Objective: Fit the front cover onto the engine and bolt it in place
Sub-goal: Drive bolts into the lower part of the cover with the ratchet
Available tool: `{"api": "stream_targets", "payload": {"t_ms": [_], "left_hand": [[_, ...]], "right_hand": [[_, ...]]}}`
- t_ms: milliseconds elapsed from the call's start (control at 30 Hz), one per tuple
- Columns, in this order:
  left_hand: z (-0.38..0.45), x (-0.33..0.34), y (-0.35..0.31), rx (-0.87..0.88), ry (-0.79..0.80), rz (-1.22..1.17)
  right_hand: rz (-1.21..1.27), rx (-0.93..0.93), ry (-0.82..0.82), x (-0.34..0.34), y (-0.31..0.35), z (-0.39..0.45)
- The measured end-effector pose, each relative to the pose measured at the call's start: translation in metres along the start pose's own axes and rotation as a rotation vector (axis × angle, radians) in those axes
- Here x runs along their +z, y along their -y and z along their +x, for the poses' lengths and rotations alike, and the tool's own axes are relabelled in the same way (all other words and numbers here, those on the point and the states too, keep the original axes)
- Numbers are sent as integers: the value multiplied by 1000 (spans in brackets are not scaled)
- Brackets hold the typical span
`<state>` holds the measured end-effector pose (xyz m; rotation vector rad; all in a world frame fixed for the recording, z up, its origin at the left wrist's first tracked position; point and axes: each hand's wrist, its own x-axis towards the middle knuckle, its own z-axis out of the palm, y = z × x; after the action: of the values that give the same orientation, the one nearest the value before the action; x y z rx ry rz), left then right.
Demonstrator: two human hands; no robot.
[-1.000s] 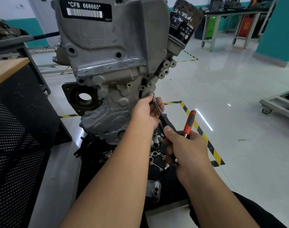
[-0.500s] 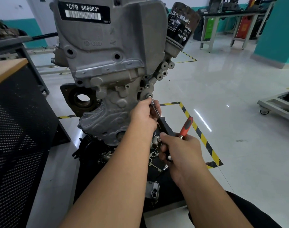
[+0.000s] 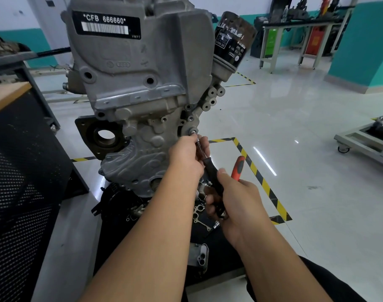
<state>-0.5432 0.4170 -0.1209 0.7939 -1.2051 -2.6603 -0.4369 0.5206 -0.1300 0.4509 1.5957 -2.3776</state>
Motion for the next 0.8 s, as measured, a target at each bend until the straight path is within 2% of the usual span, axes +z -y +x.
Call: {"api": "stream_targets", "payload": {"t_ms": [200,367,500,700,800], "left_hand": [[2,5,5,75,-72,42],[1,1,3,5,27,-31],[-2,3,3,5,29,-55],[0,5,6,46,9,-39],[-2,2,5,12,37,-99]], "right_hand": [[-29,-84,-164,-6,-9,5],[-79,-68,-44,-6,-4,-1],[-29,-27,15,-7,1,-1],[14,-77,-106,-7,-8,-1],[-41,-52,-45,-6,-6,-4]]}}
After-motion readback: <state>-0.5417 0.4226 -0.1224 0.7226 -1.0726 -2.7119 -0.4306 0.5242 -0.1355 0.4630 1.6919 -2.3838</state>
